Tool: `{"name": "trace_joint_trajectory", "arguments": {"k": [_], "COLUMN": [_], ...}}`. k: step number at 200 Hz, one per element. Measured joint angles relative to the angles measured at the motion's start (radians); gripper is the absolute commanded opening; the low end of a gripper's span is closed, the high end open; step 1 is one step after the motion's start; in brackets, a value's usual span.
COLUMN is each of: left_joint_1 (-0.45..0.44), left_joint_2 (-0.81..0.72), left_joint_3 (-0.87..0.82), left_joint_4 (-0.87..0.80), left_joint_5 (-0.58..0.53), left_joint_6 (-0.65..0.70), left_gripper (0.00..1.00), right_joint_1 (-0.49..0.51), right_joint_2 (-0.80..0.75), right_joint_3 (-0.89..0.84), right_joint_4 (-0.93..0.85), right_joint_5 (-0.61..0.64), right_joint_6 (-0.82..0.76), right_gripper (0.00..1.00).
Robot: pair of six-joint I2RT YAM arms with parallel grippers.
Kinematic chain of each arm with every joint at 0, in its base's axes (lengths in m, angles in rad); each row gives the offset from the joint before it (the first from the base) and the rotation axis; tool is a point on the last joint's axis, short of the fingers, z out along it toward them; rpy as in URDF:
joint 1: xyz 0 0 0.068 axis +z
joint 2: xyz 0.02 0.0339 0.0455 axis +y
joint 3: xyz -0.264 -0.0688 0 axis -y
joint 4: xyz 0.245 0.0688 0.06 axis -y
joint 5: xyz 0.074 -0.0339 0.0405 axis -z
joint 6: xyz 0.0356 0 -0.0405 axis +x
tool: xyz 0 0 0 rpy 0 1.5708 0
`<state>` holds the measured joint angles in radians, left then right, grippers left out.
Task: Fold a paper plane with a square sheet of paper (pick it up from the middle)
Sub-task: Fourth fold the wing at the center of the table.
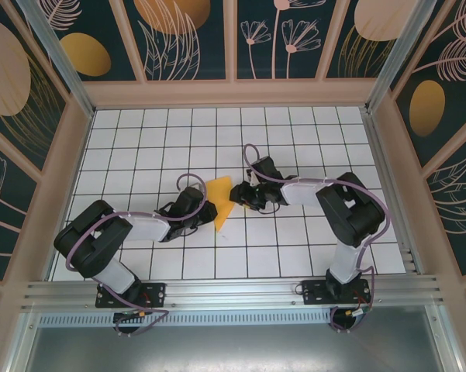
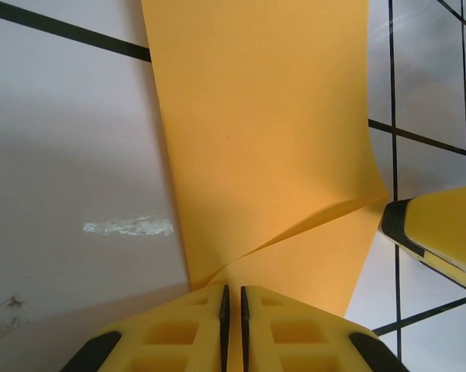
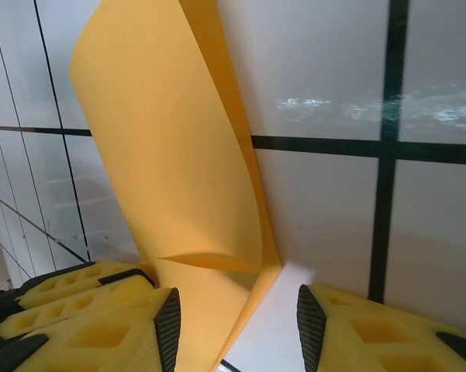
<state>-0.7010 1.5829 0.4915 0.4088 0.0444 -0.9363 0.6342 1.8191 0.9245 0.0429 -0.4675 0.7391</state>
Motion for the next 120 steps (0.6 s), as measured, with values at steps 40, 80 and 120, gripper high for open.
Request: {"name": "trace_joint_trajectory", "arguments": {"k": [40,80,120], "left_joint_1": [0.002,0.002,0.002], "left_joint_2": [0.001,0.002,0.002], "left_joint_3": [-0.002,-0.002,-0.002], "left_joint_4": [0.007,0.007,0.007], "left_joint_5": [0.004,0.008,0.007], "left_joint_6": [0.0,0.0,0.0], "left_gripper": [0.16,0.16,0.16], "right_joint_1": [0.013,0.016,0.016], "right_joint_2": [0.017,0.017,0.018], "right_joint_3": [0.025,0.032,0.029], "right_joint_4": [-0.002,-0.001,0.026], "right_joint_5": [-0.006,-0.025,-0.076], "right_joint_6": [0.0,0.0,0.001], "right_gripper": [0.41,0.37,0.35]}}
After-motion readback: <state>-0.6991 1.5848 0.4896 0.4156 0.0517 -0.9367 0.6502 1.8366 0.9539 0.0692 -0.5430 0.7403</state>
